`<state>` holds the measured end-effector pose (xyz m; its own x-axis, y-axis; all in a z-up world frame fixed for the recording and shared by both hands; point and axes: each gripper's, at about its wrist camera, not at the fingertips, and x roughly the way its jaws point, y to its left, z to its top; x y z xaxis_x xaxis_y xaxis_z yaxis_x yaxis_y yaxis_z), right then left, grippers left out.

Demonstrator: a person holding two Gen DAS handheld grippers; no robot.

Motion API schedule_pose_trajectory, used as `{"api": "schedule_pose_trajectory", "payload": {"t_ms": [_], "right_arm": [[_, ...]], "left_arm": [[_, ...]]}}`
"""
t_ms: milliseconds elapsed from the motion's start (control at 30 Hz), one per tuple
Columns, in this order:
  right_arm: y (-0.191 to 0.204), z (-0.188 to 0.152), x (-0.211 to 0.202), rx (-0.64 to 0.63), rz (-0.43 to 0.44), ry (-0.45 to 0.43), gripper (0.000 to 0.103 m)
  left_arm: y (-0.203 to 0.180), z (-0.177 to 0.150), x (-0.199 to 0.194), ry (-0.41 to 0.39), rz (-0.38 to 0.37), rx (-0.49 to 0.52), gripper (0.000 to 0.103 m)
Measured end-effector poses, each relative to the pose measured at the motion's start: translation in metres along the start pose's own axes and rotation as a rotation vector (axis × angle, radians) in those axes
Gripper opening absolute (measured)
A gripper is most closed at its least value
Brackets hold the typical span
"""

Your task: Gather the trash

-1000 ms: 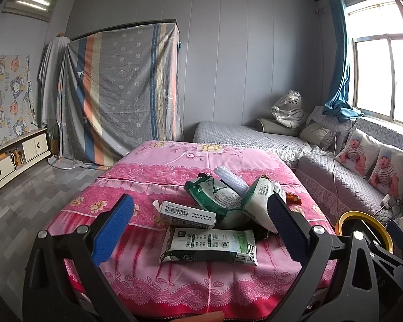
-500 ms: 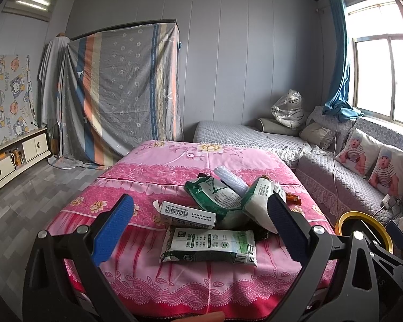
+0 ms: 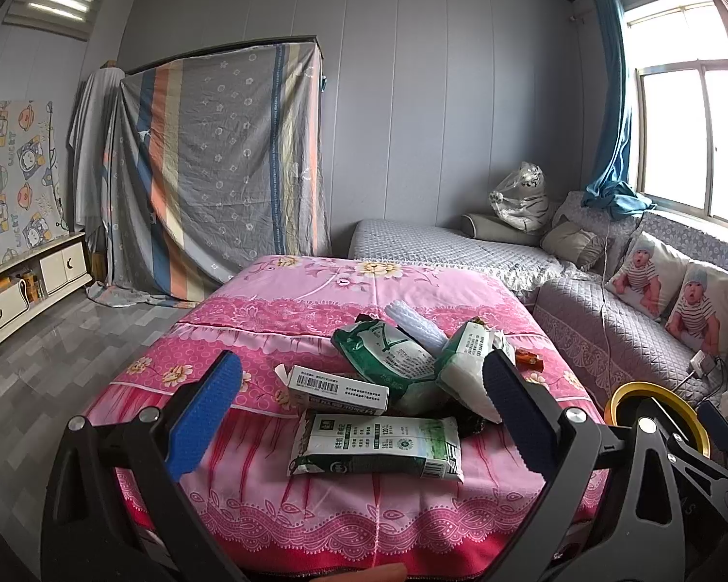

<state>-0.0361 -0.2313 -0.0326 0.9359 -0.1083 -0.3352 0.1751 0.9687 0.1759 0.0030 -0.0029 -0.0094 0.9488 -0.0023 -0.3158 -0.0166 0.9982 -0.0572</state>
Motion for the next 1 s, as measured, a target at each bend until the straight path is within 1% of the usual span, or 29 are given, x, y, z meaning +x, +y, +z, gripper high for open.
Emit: {"api": "schedule_pose_trajectory", "payload": {"t_ms": [1000], "right_arm": [[-0.0009,0.0015,-0.0002,0.003,0.001,0.001,0.096]], "left_arm": [[-0.0013,-0.0019,0.0013,0.003,-0.002,0.003,0.095]]}}
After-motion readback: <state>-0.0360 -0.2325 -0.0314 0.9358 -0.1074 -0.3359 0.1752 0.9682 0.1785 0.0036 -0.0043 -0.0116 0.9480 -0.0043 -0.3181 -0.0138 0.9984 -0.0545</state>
